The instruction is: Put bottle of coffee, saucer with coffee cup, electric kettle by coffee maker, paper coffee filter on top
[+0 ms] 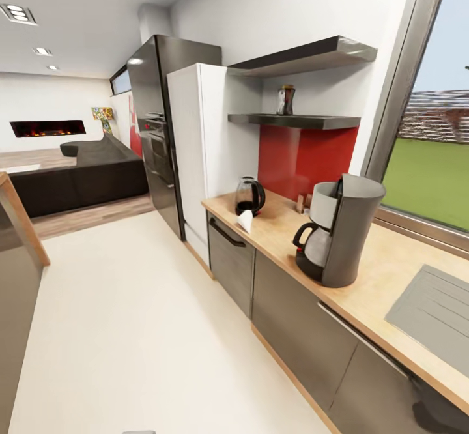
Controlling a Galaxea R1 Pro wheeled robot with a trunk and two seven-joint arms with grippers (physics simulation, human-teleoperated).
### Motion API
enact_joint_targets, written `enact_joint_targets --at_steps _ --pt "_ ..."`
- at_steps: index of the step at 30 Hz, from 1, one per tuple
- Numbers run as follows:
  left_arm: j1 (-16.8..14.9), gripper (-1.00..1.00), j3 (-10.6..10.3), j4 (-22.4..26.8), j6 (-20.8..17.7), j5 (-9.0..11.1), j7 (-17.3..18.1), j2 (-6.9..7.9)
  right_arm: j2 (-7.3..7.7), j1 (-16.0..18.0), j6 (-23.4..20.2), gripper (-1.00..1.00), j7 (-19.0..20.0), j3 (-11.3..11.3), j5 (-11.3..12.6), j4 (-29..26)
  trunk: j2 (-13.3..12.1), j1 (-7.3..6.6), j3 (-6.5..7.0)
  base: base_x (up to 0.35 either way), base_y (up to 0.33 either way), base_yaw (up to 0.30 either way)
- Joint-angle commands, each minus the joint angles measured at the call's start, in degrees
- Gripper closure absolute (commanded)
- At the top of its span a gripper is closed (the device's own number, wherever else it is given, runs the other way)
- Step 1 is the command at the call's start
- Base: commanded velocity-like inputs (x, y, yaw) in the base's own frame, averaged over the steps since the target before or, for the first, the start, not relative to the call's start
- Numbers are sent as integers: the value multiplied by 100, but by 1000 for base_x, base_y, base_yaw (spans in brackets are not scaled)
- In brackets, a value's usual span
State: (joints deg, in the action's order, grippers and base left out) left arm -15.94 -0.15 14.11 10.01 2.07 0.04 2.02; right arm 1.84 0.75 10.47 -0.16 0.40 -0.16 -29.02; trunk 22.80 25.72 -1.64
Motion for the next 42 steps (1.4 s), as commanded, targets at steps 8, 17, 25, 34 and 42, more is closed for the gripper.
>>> enact_joint_targets --at_steps 8,17,25,34,42 --pt "-5 -100 -3 -5 18 22 -7 0 3 4 16 -100 -2 4 -1 1 12 6 -13 296 217 0" --pt "-5 -100 -3 -5 18 25 -5 0 4 4 16 -100 -2 4 -1 1 12 6 -13 292 222 0" --pt "-5 -100 -3 -5 18 26 -2 0 1 4 16 -100 -2 4 -1 1 12 6 -13 284 231 0" --pt "-4 -100 -3 -5 18 28 -8 0 2 4 16 -100 -2 4 -1 1 12 6 -13 282 233 0" --pt "-5 -100 -3 -5 20 24 -2 0 3 4 16 -100 -2 4 6 1 12 6 -13 282 233 0"
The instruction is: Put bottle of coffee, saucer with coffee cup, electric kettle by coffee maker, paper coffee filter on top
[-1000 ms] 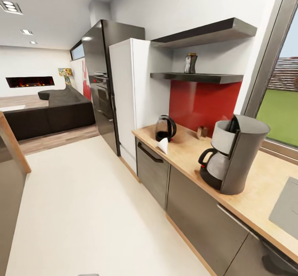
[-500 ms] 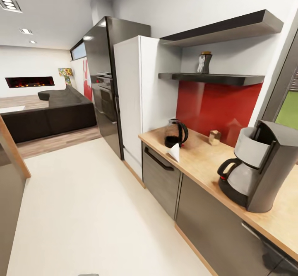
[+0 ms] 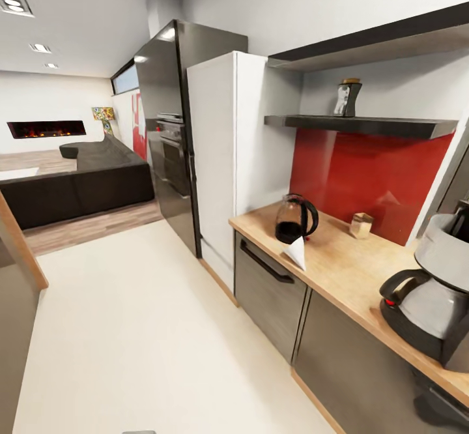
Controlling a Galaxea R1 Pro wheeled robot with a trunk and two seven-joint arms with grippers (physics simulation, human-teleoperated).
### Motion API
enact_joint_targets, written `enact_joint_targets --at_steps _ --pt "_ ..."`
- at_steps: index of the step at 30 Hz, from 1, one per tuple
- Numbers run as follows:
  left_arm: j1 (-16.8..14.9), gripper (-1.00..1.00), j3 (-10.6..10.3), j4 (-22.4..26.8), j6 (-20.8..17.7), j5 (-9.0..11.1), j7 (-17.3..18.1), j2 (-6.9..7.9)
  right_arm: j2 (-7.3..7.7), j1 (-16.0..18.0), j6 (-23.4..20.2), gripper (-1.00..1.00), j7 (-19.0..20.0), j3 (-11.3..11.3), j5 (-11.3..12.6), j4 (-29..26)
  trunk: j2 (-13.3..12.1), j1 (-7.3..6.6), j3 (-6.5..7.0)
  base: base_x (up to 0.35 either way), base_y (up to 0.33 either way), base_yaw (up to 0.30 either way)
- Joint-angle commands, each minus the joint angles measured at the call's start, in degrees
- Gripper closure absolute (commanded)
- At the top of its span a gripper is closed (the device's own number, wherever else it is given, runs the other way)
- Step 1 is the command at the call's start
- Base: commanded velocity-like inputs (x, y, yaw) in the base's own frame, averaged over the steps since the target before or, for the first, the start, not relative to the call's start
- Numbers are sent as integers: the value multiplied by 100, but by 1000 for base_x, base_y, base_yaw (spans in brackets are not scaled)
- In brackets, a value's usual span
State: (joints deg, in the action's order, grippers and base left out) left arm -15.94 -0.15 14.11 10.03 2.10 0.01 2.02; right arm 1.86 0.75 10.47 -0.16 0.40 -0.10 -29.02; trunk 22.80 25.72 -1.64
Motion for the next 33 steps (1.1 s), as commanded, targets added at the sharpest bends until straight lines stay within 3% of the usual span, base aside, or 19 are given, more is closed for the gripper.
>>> enact_joint_targets --at_steps 1,13,33 --pt "-5 -100 -3 -5 21 21 0 0 4 4 16 -100 -2 2 0 1 12 6 -13 282 233 0" --pt "-6 -100 -3 -5 26 19 -4 0 1 4 16 -100 -2 -5 9 1 12 6 -13 282 233 -30" --pt "-5 -100 -3 -5 26 19 -10 0 1 4 14 -100 -2 -5 10 1 12 6 -13 277 234 -253"
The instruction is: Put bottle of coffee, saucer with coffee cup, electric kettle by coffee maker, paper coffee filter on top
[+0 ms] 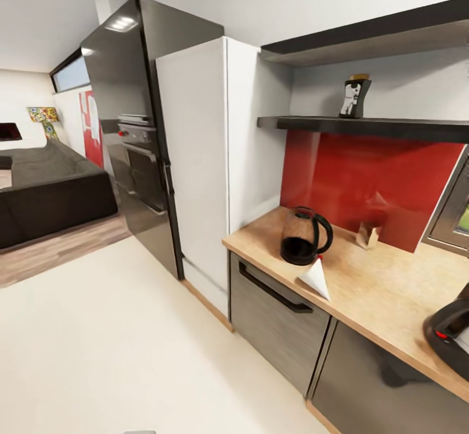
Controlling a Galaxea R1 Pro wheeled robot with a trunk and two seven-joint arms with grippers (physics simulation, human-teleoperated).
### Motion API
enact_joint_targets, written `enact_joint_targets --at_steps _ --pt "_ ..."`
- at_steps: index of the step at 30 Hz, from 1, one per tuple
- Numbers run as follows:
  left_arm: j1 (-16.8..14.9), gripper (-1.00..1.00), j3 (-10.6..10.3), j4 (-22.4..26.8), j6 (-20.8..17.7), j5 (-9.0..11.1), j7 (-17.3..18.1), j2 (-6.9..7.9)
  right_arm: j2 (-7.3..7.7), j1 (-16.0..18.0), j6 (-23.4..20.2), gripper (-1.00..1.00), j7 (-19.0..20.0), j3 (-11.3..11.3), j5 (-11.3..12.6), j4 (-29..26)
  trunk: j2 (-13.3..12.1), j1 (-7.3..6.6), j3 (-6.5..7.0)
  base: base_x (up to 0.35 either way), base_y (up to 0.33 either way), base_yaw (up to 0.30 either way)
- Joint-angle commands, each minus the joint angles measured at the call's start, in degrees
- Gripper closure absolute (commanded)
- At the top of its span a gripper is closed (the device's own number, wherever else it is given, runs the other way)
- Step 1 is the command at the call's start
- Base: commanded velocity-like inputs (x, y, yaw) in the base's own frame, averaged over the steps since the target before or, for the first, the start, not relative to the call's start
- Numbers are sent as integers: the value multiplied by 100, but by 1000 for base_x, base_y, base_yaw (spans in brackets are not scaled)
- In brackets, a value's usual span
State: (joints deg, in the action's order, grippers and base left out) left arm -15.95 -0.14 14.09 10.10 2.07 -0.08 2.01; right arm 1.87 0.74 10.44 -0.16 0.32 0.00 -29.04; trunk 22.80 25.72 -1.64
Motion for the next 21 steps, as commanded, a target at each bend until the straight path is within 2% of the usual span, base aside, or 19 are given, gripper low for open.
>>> enact_joint_targets --at_steps 1,10,21 --pt "-4 -100 -3 -3 18 22 -1 1 0 5 18 -100 -2 3 0 3 12 6 -13 251 239 -264" --pt "-4 -100 -3 -3 18 22 2 1 1 5 17 -100 -2 3 0 3 12 6 -13 147 197 -264" --pt "-3 -100 -5 -3 18 14 -1 1 -1 5 19 -100 -2 3 0 3 12 6 -13 6 12 -264"
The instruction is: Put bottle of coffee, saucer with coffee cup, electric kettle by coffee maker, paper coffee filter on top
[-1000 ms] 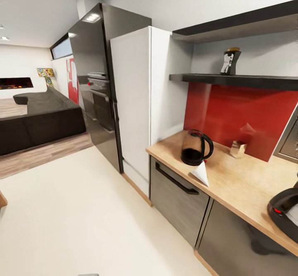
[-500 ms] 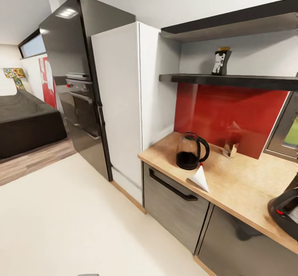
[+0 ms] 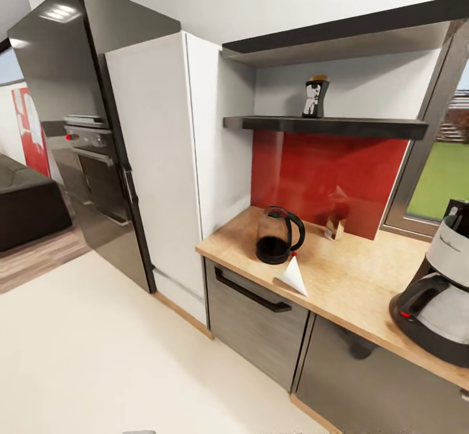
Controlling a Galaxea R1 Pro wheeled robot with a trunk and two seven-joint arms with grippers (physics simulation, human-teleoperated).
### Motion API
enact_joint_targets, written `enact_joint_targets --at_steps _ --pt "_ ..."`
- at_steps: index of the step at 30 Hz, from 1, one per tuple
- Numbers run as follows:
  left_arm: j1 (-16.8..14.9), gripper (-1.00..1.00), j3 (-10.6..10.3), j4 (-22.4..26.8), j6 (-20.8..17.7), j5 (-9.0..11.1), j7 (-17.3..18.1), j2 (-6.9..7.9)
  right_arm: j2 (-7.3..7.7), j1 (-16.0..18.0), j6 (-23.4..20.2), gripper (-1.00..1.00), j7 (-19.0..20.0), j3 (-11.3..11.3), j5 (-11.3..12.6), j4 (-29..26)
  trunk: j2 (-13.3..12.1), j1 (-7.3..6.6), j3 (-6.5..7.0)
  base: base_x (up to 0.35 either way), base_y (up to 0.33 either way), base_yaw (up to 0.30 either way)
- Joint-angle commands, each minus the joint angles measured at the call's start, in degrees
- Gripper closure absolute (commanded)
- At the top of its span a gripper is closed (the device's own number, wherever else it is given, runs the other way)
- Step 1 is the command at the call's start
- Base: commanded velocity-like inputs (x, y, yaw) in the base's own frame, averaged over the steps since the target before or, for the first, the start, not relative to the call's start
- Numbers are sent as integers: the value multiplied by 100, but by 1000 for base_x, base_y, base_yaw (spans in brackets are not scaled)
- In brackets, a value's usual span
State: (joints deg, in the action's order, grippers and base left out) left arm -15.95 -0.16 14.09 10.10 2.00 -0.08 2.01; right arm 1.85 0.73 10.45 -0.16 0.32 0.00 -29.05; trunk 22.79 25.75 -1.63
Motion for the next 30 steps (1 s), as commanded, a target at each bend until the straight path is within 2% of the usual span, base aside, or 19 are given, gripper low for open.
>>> enact_joint_targets --at_steps 1,30 --pt "-4 -100 -3 -2 18 21 -1 1 2 6 16 -100 -2 3 0 5 12 3 -13 0 0 -264" --pt "-3 -100 -11 -2 18 28 -1 1 1 6 14 -100 -2 3 0 5 12 3 -13 0 9 -264"
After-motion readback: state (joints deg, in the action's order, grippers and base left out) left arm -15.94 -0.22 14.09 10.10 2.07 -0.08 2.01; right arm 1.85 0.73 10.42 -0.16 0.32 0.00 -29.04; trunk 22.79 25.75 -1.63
